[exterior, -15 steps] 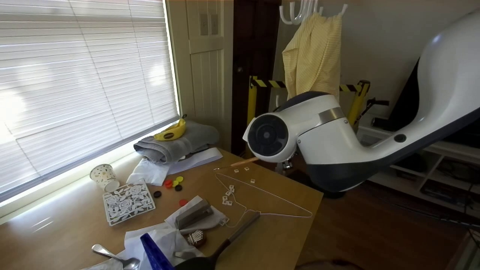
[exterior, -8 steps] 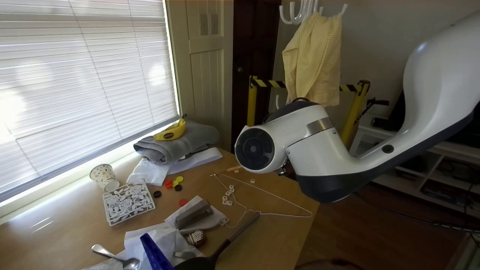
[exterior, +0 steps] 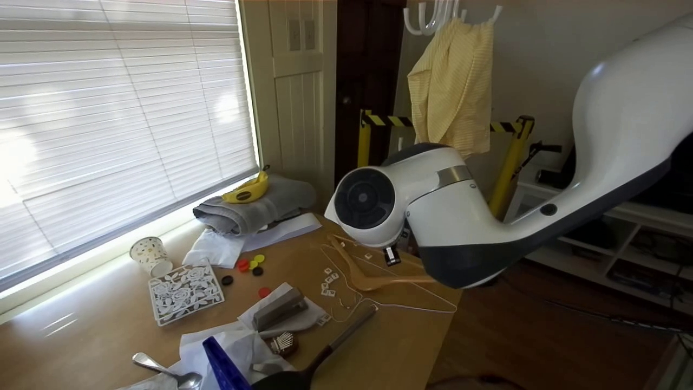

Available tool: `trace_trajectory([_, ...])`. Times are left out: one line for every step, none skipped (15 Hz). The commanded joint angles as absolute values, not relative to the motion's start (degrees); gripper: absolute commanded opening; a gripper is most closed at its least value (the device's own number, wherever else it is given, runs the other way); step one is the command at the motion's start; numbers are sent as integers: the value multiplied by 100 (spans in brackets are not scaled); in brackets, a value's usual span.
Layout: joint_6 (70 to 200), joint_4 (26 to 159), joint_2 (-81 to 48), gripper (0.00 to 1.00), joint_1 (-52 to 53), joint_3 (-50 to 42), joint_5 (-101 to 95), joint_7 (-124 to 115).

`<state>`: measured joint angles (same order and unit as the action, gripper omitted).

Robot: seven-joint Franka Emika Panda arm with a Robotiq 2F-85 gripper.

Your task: Place two clothes hangers on the table

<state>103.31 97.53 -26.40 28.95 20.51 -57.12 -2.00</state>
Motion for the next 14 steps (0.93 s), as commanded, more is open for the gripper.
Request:
trace_trajectory([11154,9697,-2588,95,2612,2196,-5022,425])
trace_trajectory([11417,9725,-2565,99,2562,2207,-4839,597])
trace_trajectory([11672,9774,-2491,100,2504,2228,-4624,773])
trace_trajectory([11894,9841,-2402,100,2433,2253,-4358,991])
trace_trajectory([12114,9905,-2320,100,2357,2281,-4083,1226])
trace_trajectory([12380,10017,-2159,100,2264,2312,-3810,1452])
trace_trajectory([12647,10139,-2005,100,2170,2341,-3522,1662])
trace_trajectory([12925,10284,-1830,100,2072,2371,-3203,1869])
trace_trajectory([13184,10407,-1678,100,1977,2409,-2847,2123])
trace_trajectory([13414,10568,-1496,100,1870,2444,-2409,2349])
trace_trajectory([13622,10716,-1349,100,1793,2460,-1991,2562])
trace_trajectory([13708,10843,-1193,100,1734,2469,-1643,2702])
trace_trajectory([13771,10943,-1050,100,1684,2468,-1333,2862])
trace_trajectory([13485,10410,-1506,100,1998,2261,-1856,2554])
